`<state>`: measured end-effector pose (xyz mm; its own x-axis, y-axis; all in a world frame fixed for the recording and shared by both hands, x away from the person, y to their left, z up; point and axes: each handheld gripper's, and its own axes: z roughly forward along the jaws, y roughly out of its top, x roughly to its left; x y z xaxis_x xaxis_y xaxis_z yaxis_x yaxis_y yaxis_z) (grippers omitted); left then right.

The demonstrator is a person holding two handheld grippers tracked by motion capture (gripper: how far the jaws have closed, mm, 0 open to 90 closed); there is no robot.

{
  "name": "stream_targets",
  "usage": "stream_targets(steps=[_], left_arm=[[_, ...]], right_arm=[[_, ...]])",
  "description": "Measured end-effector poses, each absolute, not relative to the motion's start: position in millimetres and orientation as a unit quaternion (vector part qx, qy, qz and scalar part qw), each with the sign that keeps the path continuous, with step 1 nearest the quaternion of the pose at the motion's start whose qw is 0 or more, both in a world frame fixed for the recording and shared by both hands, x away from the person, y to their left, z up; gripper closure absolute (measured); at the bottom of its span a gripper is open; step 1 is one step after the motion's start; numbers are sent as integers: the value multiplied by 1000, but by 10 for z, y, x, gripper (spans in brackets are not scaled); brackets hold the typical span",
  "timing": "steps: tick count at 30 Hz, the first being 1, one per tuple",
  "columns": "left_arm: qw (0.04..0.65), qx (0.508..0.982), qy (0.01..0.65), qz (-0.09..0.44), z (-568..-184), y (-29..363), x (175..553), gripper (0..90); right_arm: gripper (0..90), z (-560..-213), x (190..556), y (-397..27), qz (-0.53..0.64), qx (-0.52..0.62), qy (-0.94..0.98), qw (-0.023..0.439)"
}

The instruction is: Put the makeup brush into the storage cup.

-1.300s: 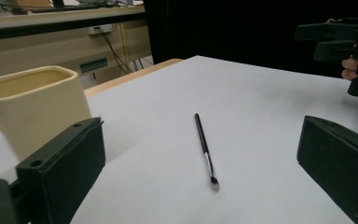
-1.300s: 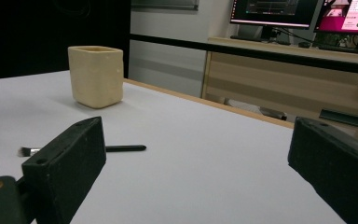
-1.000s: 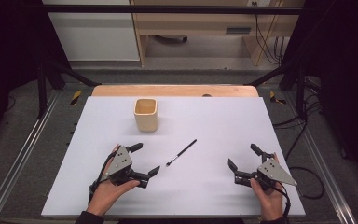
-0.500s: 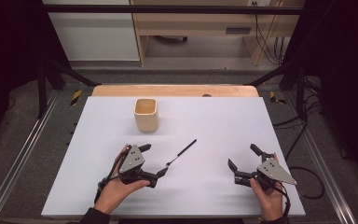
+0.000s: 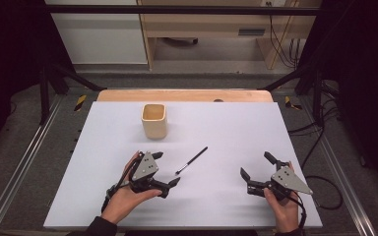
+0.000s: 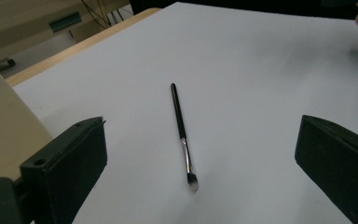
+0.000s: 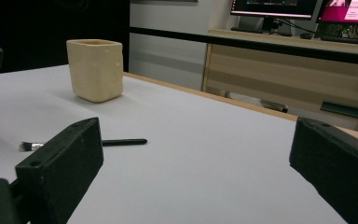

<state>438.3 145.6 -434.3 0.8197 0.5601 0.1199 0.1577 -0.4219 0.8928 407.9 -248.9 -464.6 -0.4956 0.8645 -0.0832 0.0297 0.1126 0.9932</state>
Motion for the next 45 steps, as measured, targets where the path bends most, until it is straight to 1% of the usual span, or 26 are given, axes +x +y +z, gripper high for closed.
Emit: stream_targets(steps=[5,6,12,20,29,37,45], left_arm=[[470,831,224,199,-4326,1403,4436,25],[457,839,219,199,-4315,1360,4464,27],[433,856,201,199,-4319,1243,4550,29],[431,855,219,189,-4264,1133,4717,32],[406,869,219,181,-4224,1065,4896,31],[393,871,236,174,-4286,1042,4998,36],[376,879,238,173,-4348,959,5041,45]], right_arm=[[28,-4645,4080,-2497,570,346,650,365],[22,-4645,4083,-2499,571,347,650,363],[14,-4648,4086,-2493,570,350,649,361],[17,-4644,4089,-2484,565,350,653,363],[16,-4642,4087,-2486,564,350,653,364],[16,-4645,4083,-2488,564,352,654,362],[17,-4651,4091,-2487,563,351,655,362]])
